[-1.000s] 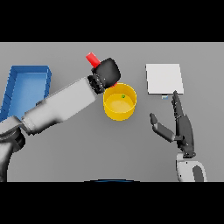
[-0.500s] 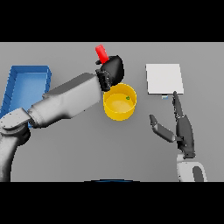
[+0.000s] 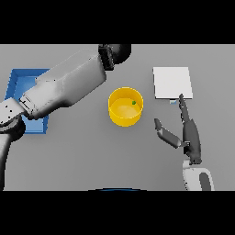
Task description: Pick up the red beaker and tilt it to pour out 1 green nut into yellow bowl. Pick up the yellow bowl and place it on the metallic measuring scale.
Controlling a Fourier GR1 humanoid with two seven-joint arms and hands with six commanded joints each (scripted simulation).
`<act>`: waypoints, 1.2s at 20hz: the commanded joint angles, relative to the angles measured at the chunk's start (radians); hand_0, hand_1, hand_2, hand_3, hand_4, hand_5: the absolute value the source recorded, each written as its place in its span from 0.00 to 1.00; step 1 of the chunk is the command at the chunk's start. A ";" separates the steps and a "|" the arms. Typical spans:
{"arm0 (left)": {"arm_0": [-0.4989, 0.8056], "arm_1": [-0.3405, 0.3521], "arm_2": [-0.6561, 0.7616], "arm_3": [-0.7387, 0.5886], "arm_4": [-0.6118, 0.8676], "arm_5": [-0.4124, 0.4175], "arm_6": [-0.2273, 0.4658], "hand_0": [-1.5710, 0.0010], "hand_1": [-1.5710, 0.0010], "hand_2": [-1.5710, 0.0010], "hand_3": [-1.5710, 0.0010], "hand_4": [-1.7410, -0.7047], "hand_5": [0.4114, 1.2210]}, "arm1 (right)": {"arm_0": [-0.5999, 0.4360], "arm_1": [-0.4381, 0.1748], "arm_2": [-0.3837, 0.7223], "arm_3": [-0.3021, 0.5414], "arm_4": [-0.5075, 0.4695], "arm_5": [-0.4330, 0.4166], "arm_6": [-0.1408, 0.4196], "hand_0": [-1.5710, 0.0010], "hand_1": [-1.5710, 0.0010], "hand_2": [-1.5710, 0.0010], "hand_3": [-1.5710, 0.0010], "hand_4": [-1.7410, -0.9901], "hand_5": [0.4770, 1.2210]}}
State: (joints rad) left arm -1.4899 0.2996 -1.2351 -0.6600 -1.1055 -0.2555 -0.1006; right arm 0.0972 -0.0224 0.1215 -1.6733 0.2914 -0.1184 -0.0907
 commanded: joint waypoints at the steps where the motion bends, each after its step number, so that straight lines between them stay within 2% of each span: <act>1: -0.034 0.008 0.022 0.028 0.015 0.026 -0.011 0.00 0.00 0.09 0.19 0.05 1.00 | 0.007 -0.003 -0.001 -0.011 -0.001 -0.001 -0.009 1.00 1.00 1.00 1.00 0.73 0.16; 2: -0.064 0.020 0.044 0.055 0.038 0.035 -0.026 0.00 0.00 0.07 0.34 0.04 1.00 | 0.005 -0.006 -0.010 -0.003 -0.015 0.005 -0.009 1.00 1.00 1.00 1.00 0.74 0.16; 4: -0.113 0.042 0.093 0.110 0.084 0.047 -0.014 0.00 0.00 0.04 0.22 0.03 1.00 | -0.003 0.004 -0.011 0.006 -0.033 0.012 -0.014 1.00 1.00 1.00 1.00 0.75 0.16; 6: -0.153 0.058 0.161 0.184 0.149 0.044 0.015 0.00 0.00 0.03 0.14 0.03 1.00 | -0.010 0.009 -0.012 0.007 -0.059 0.032 -0.008 1.00 1.00 1.00 1.00 0.74 0.16; 7: -0.155 0.075 0.204 0.219 0.197 0.047 0.028 0.00 0.00 0.02 0.11 0.02 1.00 | 0.001 0.002 -0.014 0.003 -0.064 0.037 -0.029 1.00 1.00 1.00 1.00 0.73 0.16; 11: -0.128 0.144 0.419 0.355 0.434 0.100 0.157 0.00 0.00 0.01 0.13 0.01 1.00 | -0.005 0.000 -0.015 0.005 -0.069 0.041 -0.025 1.00 1.00 1.00 1.00 0.69 0.15; 14: -0.060 0.220 0.543 0.395 0.606 0.175 0.149 0.00 0.00 0.00 0.11 0.00 1.00 | -0.034 -0.017 -0.030 0.022 -0.080 0.047 -0.024 1.00 1.00 1.00 1.00 0.69 0.15; 16: 0.007 0.273 0.600 0.372 0.707 0.212 0.144 0.00 0.00 0.00 0.09 0.00 1.00 | -0.035 -0.024 -0.035 0.035 -0.088 0.055 -0.042 1.00 1.00 1.00 1.00 0.69 0.15; 17: 0.042 0.295 0.628 0.361 0.754 0.242 0.167 0.00 0.00 0.00 0.09 0.00 1.00 | -0.028 -0.029 -0.033 0.028 -0.088 0.059 -0.052 1.00 1.00 1.00 1.00 0.69 0.15; 18: 0.080 0.312 0.645 0.334 0.793 0.268 0.219 0.00 0.00 0.00 0.10 0.00 1.00 | -0.030 -0.031 -0.026 0.029 -0.078 0.060 -0.051 1.00 1.00 1.00 1.00 0.69 0.15; 20: 0.185 0.365 0.697 0.261 0.893 0.344 0.263 0.00 0.00 0.00 0.09 0.00 1.00 | -0.023 -0.035 -0.025 0.024 -0.079 0.064 -0.060 1.00 1.00 1.00 1.00 0.70 0.16; 21: 0.232 0.377 0.710 0.215 0.931 0.382 0.301 0.00 0.00 0.00 0.08 0.00 1.00 | -0.031 -0.037 -0.024 0.033 -0.072 0.062 -0.041 1.00 1.00 1.00 1.00 0.70 0.17; 23: 0.349 0.413 0.729 0.105 1.007 0.447 0.373 0.00 0.00 0.00 0.08 0.00 1.00 | -0.033 -0.046 -0.019 0.050 -0.058 0.065 -0.045 1.00 1.00 1.00 1.00 0.71 0.19; 24: 0.408 0.429 0.732 0.037 1.038 0.480 0.427 0.00 0.00 0.00 0.07 0.00 1.00 | -0.020 -0.053 -0.017 0.031 -0.056 0.068 -0.051 1.00 1.00 1.00 1.00 0.71 0.21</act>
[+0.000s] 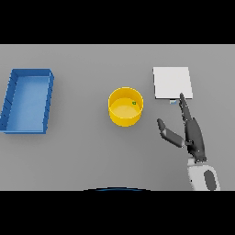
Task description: Pick up the red beaker and tilt it to pour out 1 green nut into yellow bowl. Pick up the yellow bowl and place it on the metallic measuring scale.
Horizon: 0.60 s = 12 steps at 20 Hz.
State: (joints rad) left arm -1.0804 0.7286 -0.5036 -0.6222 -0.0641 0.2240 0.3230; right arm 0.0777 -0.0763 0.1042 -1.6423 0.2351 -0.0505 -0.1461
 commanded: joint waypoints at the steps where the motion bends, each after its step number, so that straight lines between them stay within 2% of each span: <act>1: 0.060 0.020 -0.003 -0.067 0.021 0.028 0.037 0.00 0.00 0.00 0.07 0.00 1.00 | -0.003 -0.002 0.006 -0.010 0.006 0.002 0.009 1.00 1.00 1.00 1.00 0.70 0.22; 2: 0.126 0.037 -0.005 -0.137 0.048 0.063 0.082 0.00 0.00 0.00 0.08 0.00 1.00 | -0.005 0.001 0.010 -0.014 0.012 -0.002 0.017 1.00 1.00 1.00 1.00 0.71 0.23; 5: 0.286 0.083 -0.022 -0.329 0.102 0.160 0.154 0.00 0.00 0.00 0.08 0.00 1.00 | 0.007 0.004 0.015 -0.009 0.015 -0.001 0.015 1.00 1.00 1.00 1.00 0.71 0.25; 7: 0.351 0.094 -0.037 -0.387 0.124 0.207 0.189 0.00 0.00 0.00 0.08 0.00 1.00 | 0.008 0.001 0.012 -0.006 0.014 -0.001 0.010 1.00 1.00 1.00 1.00 0.70 0.25; 8: 0.382 0.089 -0.047 -0.413 0.137 0.231 0.209 0.00 0.00 0.00 0.08 0.00 1.00 | -0.008 0.005 0.011 -0.004 0.012 -0.003 0.025 1.00 1.00 1.00 1.00 0.70 0.25; 11: 0.429 0.090 -0.067 -0.453 0.159 0.284 0.230 0.00 0.00 0.00 0.04 0.00 1.00 | -0.001 -0.001 0.008 -0.007 0.004 0.006 0.007 1.00 1.00 1.00 1.00 0.70 0.25; 12: 0.443 0.095 -0.073 -0.462 0.168 0.292 0.233 0.00 0.00 0.00 0.03 0.00 0.97 | 0.002 -0.003 0.010 -0.009 0.004 0.008 0.006 1.00 1.00 1.00 1.00 0.70 0.26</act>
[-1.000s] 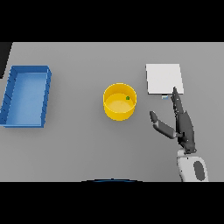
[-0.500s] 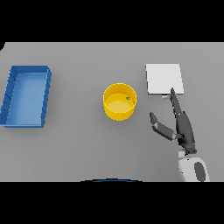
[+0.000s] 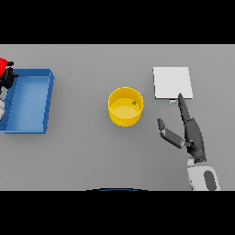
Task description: Pick up the red beaker and tilt it to pour out 1 green nut into yellow bowl. Pick up the yellow bowl and place it on the metallic measuring scale.
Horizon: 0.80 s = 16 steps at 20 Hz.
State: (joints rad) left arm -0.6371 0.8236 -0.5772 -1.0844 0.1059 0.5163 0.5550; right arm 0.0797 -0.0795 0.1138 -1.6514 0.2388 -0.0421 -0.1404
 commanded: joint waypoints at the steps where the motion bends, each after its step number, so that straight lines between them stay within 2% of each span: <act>1: 0.006 -0.002 -0.011 0.003 0.002 0.006 0.006 0.00 0.00 0.00 0.03 0.00 0.93 | -0.001 0.008 0.007 0.006 0.009 -0.005 0.007 1.00 1.00 1.00 1.00 0.70 0.25; 2: 0.011 0.001 -0.022 -0.009 0.008 0.014 0.019 0.00 0.00 0.00 0.02 0.00 0.87 | -0.002 -0.001 0.000 -0.002 0.009 -0.008 0.010 1.00 1.00 1.00 1.00 0.71 0.25; 4: 0.013 0.020 -0.046 -0.018 0.011 0.014 0.049 0.00 0.00 0.00 0.01 0.00 0.69 | 0.005 0.003 0.005 -0.002 0.010 -0.006 0.003 1.00 1.00 1.00 1.00 0.71 0.25; 5: 0.018 0.033 -0.065 -0.030 0.015 0.006 0.054 0.00 0.00 0.00 0.01 0.07 0.61 | 0.004 0.008 0.010 0.008 0.020 -0.012 -0.004 1.00 1.00 1.00 1.00 0.72 0.26; 6: 0.018 0.048 -0.083 -0.041 0.028 -0.027 0.054 0.00 0.00 0.00 0.04 0.20 0.56 | 0.011 -0.002 0.001 0.001 0.011 -0.008 -0.014 1.00 1.00 1.00 1.00 0.72 0.25; 7: 0.023 0.058 -0.087 -0.063 0.045 -0.074 0.053 0.00 0.08 0.09 0.13 0.35 0.52 | 0.006 0.007 0.008 0.011 0.013 -0.008 -0.005 1.00 1.00 1.00 1.00 0.73 0.25; 8: 0.042 0.063 -0.085 -0.078 0.075 -0.116 0.032 0.07 0.25 0.24 0.28 0.49 0.48 | 0.004 0.009 0.006 0.015 0.011 -0.009 -0.003 1.00 1.00 1.00 1.00 0.74 0.25; 9: 0.047 0.079 -0.083 -0.097 0.100 -0.162 0.034 0.26 0.40 0.39 0.43 0.60 0.45 | 0.007 0.008 0.006 0.008 0.015 -0.013 -0.007 1.00 1.00 1.00 1.00 0.74 0.25; 11: 0.038 0.097 -0.087 -0.122 0.122 -0.222 0.046 0.52 0.62 0.61 0.63 0.75 0.41 | 0.011 -0.001 0.003 -0.005 0.016 -0.014 -0.013 1.00 1.00 1.00 1.00 0.75 0.25; 13: 0.048 0.109 -0.092 -0.136 0.138 -0.260 0.039 0.70 0.75 0.75 0.76 0.83 0.37 | 0.021 0.000 0.008 -0.015 0.023 -0.016 -0.003 1.00 1.00 1.00 1.00 0.74 0.26; 16: 0.050 0.110 -0.080 -0.129 0.158 -0.277 0.027 0.84 0.87 0.87 0.88 0.89 0.34 | 0.024 0.010 0.018 -0.009 0.032 -0.018 0.010 1.00 1.00 1.00 1.00 0.74 0.25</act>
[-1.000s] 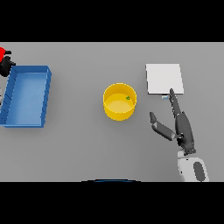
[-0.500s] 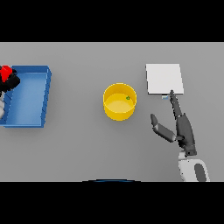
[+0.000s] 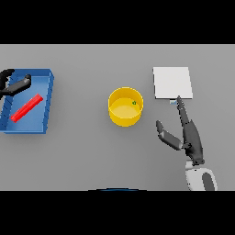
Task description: Pick up the red beaker and tilt it to pour out 1 green nut into yellow bowl. Pick up the yellow bowl and place it on the metallic measuring scale.
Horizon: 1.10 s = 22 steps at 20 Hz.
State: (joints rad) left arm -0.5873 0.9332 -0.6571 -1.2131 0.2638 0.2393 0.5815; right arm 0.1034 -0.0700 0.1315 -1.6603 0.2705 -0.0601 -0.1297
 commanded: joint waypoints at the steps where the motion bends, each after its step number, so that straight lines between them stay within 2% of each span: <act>1: 0.003 0.003 -0.001 -0.005 -0.005 0.007 -0.008 0.88 0.90 0.90 0.90 0.91 0.33 | 0.000 0.006 0.006 -0.010 -0.002 0.004 0.008 1.00 1.00 1.00 1.00 0.74 0.26; 6: -0.006 -0.016 0.026 0.010 0.003 0.043 -0.060 0.96 0.97 0.97 0.97 0.92 0.32 | -0.009 -0.005 0.023 -0.001 0.061 -0.020 0.027 1.00 1.00 1.00 1.00 0.72 0.25; 7: -0.021 -0.026 0.032 0.024 0.006 0.041 -0.065 0.97 0.97 0.97 0.97 0.92 0.32 | -0.021 -0.017 0.019 -0.004 0.062 -0.013 0.045 1.00 1.00 1.00 1.00 0.72 0.25; 9: -0.017 -0.032 0.030 0.030 -0.003 0.054 -0.091 0.98 0.98 0.98 0.98 0.93 0.33 | -0.059 -0.042 0.036 -0.008 0.056 0.036 0.029 1.00 1.00 1.00 1.00 0.77 0.29; 11: -0.014 -0.031 0.029 0.034 -0.001 0.049 -0.090 0.99 0.99 0.99 0.99 0.93 0.35 | -0.106 -0.084 0.059 0.015 0.098 0.068 0.021 1.00 1.00 1.00 1.00 0.72 0.31; 13: -0.012 -0.041 0.026 0.031 0.003 0.051 -0.089 0.99 0.99 0.99 0.99 0.92 0.36 | -0.158 -0.124 0.084 0.019 0.119 0.123 0.041 1.00 1.00 1.00 1.00 0.68 0.31; 17: -0.020 -0.056 0.022 0.051 -0.002 0.051 -0.092 1.00 1.00 1.00 1.00 0.91 0.37 | -0.275 -0.222 0.154 0.048 0.255 0.191 0.100 1.00 1.00 1.00 1.00 0.61 0.27; 20: -0.019 -0.043 0.024 0.034 0.004 0.045 -0.088 1.00 1.00 1.00 1.00 0.91 0.37 | -0.373 -0.290 0.229 0.103 0.359 0.251 0.070 1.00 1.00 1.00 1.00 0.62 0.26; 22: -0.014 -0.043 0.025 0.035 0.005 0.049 -0.097 1.00 1.00 1.00 1.00 0.91 0.38 | -0.432 -0.302 0.272 0.136 0.399 0.283 0.049 1.00 1.00 1.00 1.00 0.63 0.25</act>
State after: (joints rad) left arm -0.6008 0.8898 -0.6327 -1.1783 0.2689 0.2880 0.4856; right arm -0.3293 -0.3715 0.4039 -1.5244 0.6691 0.2227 -0.0813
